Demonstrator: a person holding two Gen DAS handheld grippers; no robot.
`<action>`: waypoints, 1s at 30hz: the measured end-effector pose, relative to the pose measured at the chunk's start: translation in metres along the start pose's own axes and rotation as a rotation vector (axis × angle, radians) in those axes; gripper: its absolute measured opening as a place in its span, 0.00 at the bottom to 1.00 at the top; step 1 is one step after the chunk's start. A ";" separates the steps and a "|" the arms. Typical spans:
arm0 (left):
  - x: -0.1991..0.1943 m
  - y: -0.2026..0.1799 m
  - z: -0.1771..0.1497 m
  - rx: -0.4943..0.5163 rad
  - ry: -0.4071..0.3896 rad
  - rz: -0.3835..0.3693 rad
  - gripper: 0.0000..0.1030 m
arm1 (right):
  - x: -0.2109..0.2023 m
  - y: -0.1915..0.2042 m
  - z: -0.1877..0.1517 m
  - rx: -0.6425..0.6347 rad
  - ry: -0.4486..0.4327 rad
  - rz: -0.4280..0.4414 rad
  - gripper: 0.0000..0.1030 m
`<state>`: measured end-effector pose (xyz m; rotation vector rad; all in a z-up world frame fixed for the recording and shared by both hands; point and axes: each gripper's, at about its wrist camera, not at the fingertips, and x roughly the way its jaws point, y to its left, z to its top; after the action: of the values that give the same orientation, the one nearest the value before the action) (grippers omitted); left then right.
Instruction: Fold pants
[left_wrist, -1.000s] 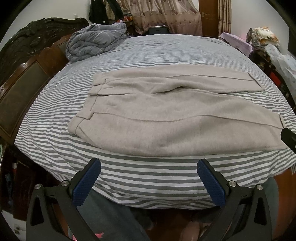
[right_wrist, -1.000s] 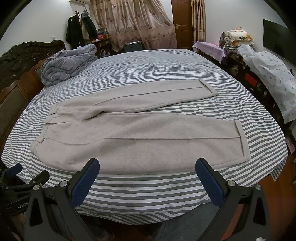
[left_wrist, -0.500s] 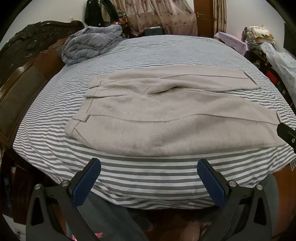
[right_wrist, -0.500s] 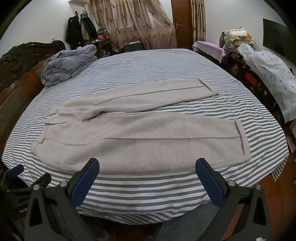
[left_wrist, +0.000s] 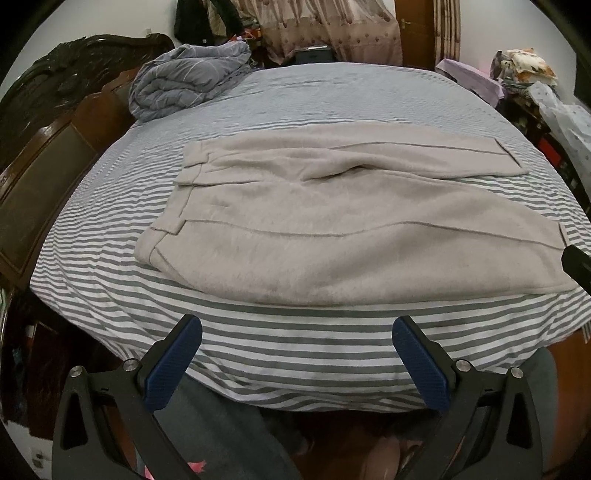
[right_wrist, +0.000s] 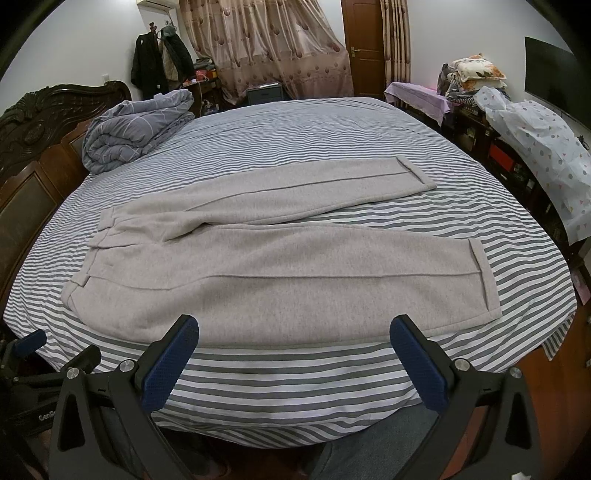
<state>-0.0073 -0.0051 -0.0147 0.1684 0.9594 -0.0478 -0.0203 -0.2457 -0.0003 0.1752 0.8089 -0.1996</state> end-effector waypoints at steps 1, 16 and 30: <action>0.001 0.000 0.000 0.000 0.004 0.003 0.99 | 0.001 -0.001 0.000 0.001 0.001 0.002 1.00; 0.004 0.001 0.000 0.005 0.027 0.017 0.99 | 0.000 -0.001 -0.001 0.003 0.001 0.002 1.00; 0.008 0.002 -0.001 0.009 0.035 0.010 0.99 | 0.001 -0.001 -0.001 0.003 0.003 0.001 1.00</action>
<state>-0.0030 -0.0031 -0.0212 0.1825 0.9936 -0.0401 -0.0211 -0.2464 -0.0016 0.1788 0.8116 -0.1998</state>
